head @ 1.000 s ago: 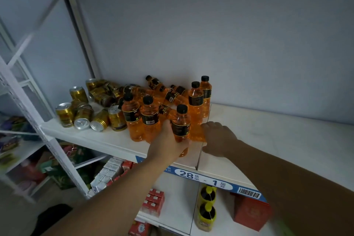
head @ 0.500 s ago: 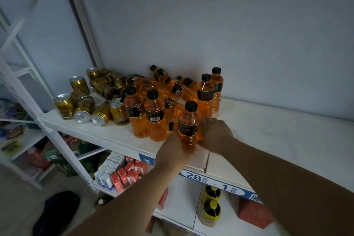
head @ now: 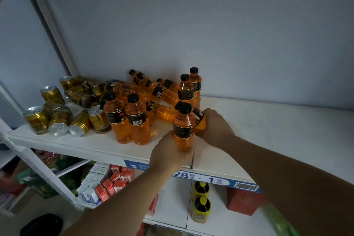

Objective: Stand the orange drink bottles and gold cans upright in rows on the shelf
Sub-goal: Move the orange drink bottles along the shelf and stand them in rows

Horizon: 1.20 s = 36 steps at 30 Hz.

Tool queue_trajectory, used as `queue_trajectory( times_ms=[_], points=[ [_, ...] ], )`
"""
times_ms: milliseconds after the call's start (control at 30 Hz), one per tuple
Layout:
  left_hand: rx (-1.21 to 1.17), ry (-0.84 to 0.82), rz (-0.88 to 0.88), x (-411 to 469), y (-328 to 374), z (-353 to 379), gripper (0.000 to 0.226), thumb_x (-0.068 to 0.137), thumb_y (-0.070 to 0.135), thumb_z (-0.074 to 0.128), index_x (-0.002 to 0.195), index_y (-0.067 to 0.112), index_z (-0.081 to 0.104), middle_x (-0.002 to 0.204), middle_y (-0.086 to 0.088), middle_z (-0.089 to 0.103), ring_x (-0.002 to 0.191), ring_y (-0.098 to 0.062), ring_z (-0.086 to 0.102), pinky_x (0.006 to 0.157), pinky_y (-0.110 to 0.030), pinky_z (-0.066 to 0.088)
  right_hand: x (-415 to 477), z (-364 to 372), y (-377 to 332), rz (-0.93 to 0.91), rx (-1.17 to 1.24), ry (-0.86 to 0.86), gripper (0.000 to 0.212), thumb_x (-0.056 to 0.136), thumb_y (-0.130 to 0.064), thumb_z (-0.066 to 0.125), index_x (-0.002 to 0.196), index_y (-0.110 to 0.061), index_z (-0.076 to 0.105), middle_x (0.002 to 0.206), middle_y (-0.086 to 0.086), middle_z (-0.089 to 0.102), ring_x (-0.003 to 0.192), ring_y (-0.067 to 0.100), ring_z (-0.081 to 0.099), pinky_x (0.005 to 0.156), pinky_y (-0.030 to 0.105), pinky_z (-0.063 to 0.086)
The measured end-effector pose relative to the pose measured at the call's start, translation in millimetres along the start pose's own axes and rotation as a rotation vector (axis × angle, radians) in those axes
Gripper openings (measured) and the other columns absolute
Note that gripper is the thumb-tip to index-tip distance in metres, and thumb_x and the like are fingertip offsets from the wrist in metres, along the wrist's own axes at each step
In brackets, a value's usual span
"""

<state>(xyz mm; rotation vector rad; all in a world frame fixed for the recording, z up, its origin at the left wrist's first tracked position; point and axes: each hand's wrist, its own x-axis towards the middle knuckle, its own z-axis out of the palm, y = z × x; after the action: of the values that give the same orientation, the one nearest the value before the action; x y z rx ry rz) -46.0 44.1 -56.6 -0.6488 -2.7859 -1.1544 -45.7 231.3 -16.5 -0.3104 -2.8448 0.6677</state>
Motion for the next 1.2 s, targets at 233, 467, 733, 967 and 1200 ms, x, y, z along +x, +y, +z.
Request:
queue_trajectory(
  times_ms=[233,467,733,967,1200],
  points=[
    [-0.014,-0.102,0.122,26.0,56.7,39.8,0.044,0.071,0.053,0.078,0.107,0.034,0.062,0.105,0.010,0.072,0.093,-0.016,0.068,0.077,-0.031,0.053,-45.8,-64.3,65.0,0.248,0.228,0.214,0.047,0.074,-0.045,0.079,0.104,-0.029,0.047,0.090,-0.013,0.057,0.080,0.009,0.058,0.057,0.026,0.039],
    [-0.032,-0.260,0.230,34.4,134.3,114.1,0.039,0.068,0.058,0.074,0.097,0.036,0.060,0.092,0.011,0.071,0.071,-0.002,0.059,0.062,-0.023,0.047,-97.5,-121.9,157.3,0.456,0.284,0.370,0.048,0.075,-0.049,0.080,0.109,-0.030,0.052,0.092,-0.014,0.059,0.085,0.012,0.060,0.067,0.031,0.046],
    [-0.069,-0.375,0.258,67.0,225.7,208.3,0.036,0.071,0.049,0.078,0.099,0.033,0.063,0.090,0.011,0.071,0.082,-0.009,0.068,0.078,-0.035,0.059,-111.5,-177.1,291.2,0.579,0.353,0.508,0.049,0.074,-0.046,0.083,0.108,-0.033,0.050,0.090,-0.015,0.059,0.082,0.010,0.059,0.074,0.035,0.049],
    [-0.105,-0.400,0.249,97.5,304.0,298.3,0.035,0.070,0.046,0.080,0.096,0.032,0.061,0.088,0.012,0.068,0.080,-0.005,0.065,0.076,-0.030,0.057,-85.2,-218.1,393.9,0.605,0.412,0.515,0.039,0.076,-0.039,0.082,0.102,-0.030,0.055,0.091,-0.010,0.065,0.082,0.009,0.063,0.063,0.028,0.046],
    [-0.104,-0.397,0.226,126.7,358.2,361.2,0.032,0.075,0.046,0.075,0.094,0.037,0.052,0.086,0.014,0.062,0.078,-0.007,0.060,0.068,-0.026,0.050,-52.0,-238.4,448.2,0.572,0.523,0.463,0.051,0.077,-0.021,0.085,0.121,-0.015,0.060,0.110,0.004,0.070,0.104,0.024,0.066,0.096,0.051,0.053]
  ],
)
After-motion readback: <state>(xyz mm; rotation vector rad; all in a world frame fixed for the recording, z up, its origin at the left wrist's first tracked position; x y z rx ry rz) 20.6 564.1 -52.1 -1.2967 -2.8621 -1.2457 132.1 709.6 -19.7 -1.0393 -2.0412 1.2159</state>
